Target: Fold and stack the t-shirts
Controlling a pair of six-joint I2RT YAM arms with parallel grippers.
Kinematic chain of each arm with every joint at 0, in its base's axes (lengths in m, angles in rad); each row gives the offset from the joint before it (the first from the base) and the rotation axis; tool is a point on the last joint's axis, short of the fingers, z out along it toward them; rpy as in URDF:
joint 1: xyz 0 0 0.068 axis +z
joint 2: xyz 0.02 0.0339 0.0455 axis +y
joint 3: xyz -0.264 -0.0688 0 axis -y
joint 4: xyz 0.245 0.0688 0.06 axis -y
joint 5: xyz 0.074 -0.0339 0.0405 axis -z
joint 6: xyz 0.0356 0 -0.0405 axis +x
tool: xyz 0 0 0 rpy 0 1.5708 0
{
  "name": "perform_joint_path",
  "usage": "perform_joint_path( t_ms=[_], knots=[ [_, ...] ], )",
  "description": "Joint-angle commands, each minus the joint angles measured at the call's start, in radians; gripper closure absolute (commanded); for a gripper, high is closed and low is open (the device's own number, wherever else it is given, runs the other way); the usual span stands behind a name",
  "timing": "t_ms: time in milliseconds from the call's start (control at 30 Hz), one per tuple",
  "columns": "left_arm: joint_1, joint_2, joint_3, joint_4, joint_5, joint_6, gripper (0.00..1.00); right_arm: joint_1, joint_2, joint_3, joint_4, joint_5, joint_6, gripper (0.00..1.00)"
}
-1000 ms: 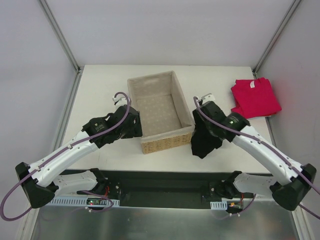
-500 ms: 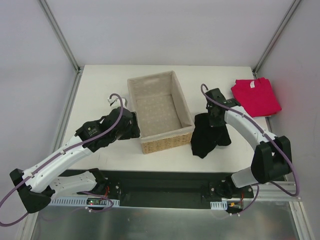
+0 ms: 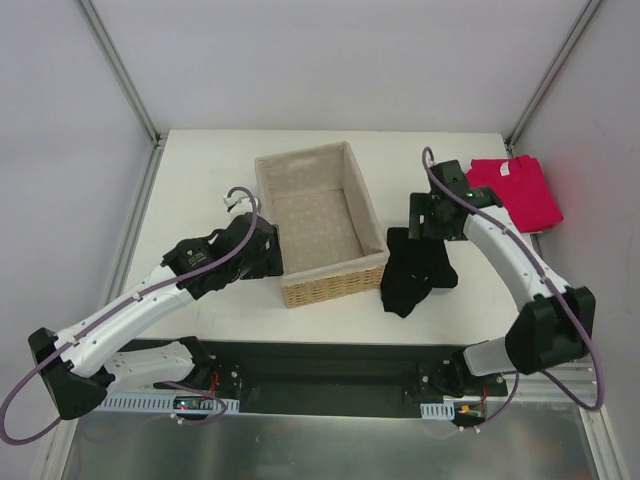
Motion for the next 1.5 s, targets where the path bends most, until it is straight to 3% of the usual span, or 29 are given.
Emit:
perform_joint_path(
  t_ms=[0,200,300,567,667,900,1033,1167,1300,1467],
  knots=[
    [-0.007,0.035,0.043,0.002,-0.018,0.025,0.30,0.011,-0.190,0.153,-0.136,0.030,0.062,0.15],
    [-0.007,0.095,0.074,0.012,-0.003,0.037,0.30,0.011,-0.319,0.173,-0.169,0.064,0.066,0.13],
    [-0.006,0.124,0.056,0.033,0.008,0.033,0.36,0.011,-0.339,0.144,-0.165,0.064,0.065,0.13],
    [-0.003,0.225,0.083,0.039,-0.030,0.059,1.00,0.011,-0.358,0.118,-0.159,0.052,0.049,0.14],
    [0.048,0.252,0.128,-0.014,-0.086,0.065,1.00,0.011,-0.361,0.121,-0.156,0.035,0.046,0.14],
    [0.371,0.273,0.187,0.033,-0.124,0.287,1.00,0.012,-0.385,0.112,-0.152,0.013,0.037,0.15],
    [0.563,0.312,0.210,0.105,-0.064,0.456,1.00,0.011,-0.379,0.109,-0.156,0.007,0.031,0.15],
    [0.669,0.368,0.240,0.160,-0.023,0.556,1.00,0.011,-0.367,0.112,-0.153,-0.003,0.032,0.16],
    [0.801,0.417,0.286,0.206,0.127,0.638,1.00,0.011,-0.361,0.122,-0.158,0.001,0.020,0.16],
    [0.913,0.522,0.393,0.211,0.204,0.858,1.00,0.014,-0.361,0.122,-0.142,-0.019,0.012,0.16]
  ],
)
